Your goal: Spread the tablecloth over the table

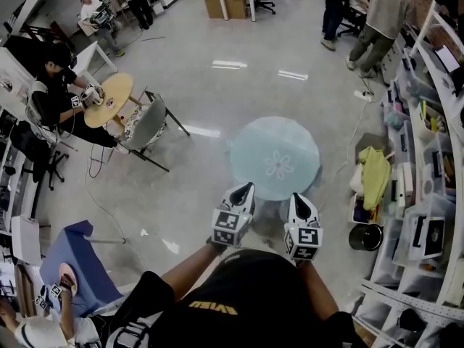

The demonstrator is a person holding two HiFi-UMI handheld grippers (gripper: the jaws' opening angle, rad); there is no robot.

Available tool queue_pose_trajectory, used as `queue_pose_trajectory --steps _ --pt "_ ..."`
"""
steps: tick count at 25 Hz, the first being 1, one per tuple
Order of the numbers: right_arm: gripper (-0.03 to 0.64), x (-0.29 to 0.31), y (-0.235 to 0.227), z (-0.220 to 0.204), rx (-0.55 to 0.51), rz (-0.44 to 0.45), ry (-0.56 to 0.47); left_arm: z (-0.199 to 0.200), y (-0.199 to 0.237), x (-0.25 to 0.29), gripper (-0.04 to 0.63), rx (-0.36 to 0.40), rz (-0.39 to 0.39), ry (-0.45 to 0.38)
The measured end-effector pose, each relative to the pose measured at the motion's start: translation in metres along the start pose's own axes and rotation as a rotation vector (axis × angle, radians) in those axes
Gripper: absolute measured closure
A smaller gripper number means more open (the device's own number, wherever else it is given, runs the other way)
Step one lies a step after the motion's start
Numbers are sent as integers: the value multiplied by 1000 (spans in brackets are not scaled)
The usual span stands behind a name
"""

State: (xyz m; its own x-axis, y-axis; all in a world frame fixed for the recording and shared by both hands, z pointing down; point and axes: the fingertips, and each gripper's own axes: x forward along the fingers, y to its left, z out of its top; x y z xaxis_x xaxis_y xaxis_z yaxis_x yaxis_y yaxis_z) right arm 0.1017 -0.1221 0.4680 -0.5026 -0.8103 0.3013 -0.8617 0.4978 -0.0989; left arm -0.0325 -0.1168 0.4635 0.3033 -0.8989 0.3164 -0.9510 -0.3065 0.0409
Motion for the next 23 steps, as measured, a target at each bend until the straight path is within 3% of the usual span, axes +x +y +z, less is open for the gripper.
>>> queue_pose_trajectory --steps 23 --pt "615 -5 -3 -1 13 -16 -3 -11 -2 -9 577 -13 13 25"
